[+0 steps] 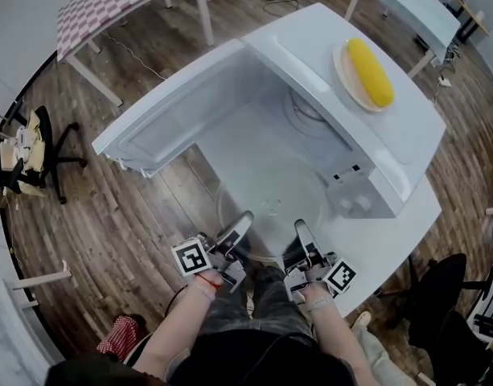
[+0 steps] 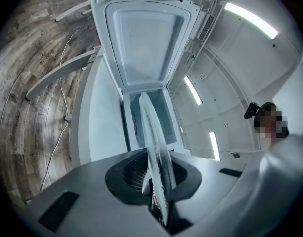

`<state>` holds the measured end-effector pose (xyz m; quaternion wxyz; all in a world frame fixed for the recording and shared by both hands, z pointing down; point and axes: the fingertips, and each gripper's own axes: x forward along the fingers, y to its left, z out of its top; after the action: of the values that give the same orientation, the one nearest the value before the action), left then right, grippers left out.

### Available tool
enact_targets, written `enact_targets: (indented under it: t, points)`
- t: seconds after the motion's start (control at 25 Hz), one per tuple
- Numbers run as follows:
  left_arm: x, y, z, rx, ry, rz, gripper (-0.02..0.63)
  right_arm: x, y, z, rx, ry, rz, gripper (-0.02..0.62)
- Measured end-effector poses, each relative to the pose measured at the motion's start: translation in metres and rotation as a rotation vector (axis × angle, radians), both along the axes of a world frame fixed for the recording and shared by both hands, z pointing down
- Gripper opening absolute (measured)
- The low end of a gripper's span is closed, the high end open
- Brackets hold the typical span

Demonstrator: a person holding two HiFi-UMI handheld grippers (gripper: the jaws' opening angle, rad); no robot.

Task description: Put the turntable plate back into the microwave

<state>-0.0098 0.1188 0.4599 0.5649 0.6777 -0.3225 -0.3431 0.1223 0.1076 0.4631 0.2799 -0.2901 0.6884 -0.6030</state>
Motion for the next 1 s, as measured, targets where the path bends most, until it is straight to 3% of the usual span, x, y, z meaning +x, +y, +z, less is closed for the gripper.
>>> enact_targets:
  t: [0.2, 0.72, 1.0]
  points:
    - [-0.01, -0.019, 0.001, 0.037, -0.118, 0.031, 0.038, -0.007, -0.015, 0.003, -0.028, -0.039, 0.043, 0.044]
    - [-0.015, -0.063, -0.005, 0.084, -0.213, 0.111, 0.043, -0.012, -0.047, 0.006, -0.052, -0.107, 0.164, 0.04]
    - [-0.015, -0.075, 0.0, 0.083, -0.224, 0.145, 0.046, -0.012, -0.055, 0.012, -0.064, -0.108, 0.212, 0.04]
